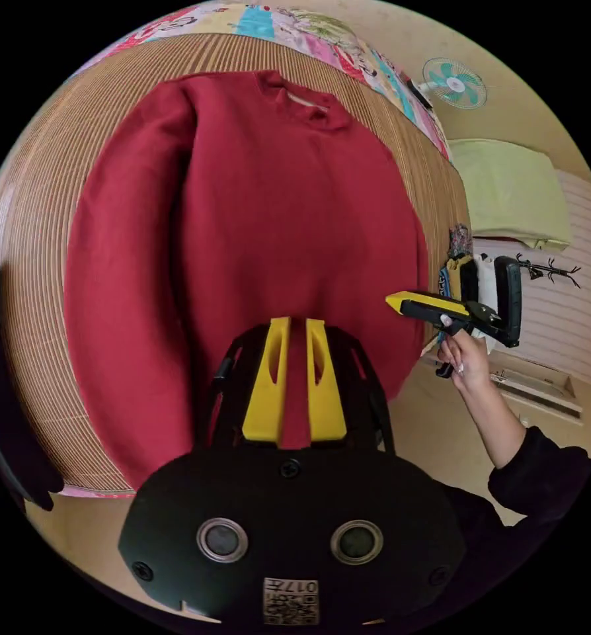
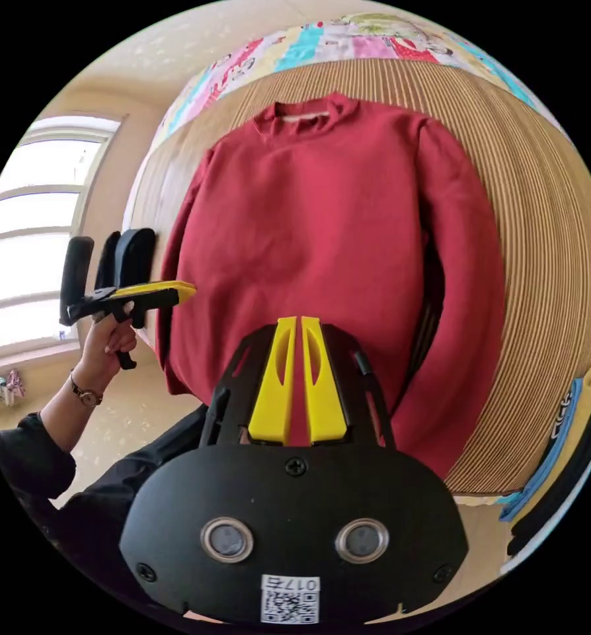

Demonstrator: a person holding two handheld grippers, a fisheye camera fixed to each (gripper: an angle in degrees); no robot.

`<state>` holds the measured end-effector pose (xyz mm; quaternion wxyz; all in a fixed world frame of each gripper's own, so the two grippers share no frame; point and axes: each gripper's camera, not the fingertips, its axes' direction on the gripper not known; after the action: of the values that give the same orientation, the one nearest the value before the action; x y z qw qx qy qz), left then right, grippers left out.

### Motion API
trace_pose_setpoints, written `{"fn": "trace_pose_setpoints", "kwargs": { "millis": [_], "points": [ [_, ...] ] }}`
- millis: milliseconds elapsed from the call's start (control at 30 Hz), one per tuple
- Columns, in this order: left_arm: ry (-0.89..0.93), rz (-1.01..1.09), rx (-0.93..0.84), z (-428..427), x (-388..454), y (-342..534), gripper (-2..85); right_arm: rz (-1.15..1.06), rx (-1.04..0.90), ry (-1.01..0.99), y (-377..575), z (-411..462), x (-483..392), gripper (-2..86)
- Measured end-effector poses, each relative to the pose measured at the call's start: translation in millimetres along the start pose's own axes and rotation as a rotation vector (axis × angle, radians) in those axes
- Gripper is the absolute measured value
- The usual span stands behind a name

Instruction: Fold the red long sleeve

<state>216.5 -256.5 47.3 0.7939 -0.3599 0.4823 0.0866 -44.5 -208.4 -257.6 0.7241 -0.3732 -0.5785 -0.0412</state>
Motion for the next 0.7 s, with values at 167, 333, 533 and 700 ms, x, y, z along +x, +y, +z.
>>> {"fn": "trace_pose_setpoints", "kwargs": {
  "millis": [167, 333, 533, 700],
  "points": [
    [0.226, -0.162, 0.203, -73.8, -116.1, 100.0, 1.6, 0.005, 0.112, -0.134, 66.2, -1.5, 23.3, 0.9],
    [0.184, -0.438, 0.477, -204.6, -221.9, 206.0, 6.4, 0.052, 0.267, -0.123, 73.8, -46.9, 31.5, 0.8],
    [0.726, -1.087, 0.46, -212.1, -396.2, 306.1, 14.9, -0.02, 0.315, -0.134, 26.2, -56.8, 5.1, 0.8],
    [1.367, -1.362, 0.64, -149.0, -438.6, 355.3, 16.1, 0.039, 0.258, -0.102, -0.7, -15.9, -4.9, 0.7]
  ]
}}
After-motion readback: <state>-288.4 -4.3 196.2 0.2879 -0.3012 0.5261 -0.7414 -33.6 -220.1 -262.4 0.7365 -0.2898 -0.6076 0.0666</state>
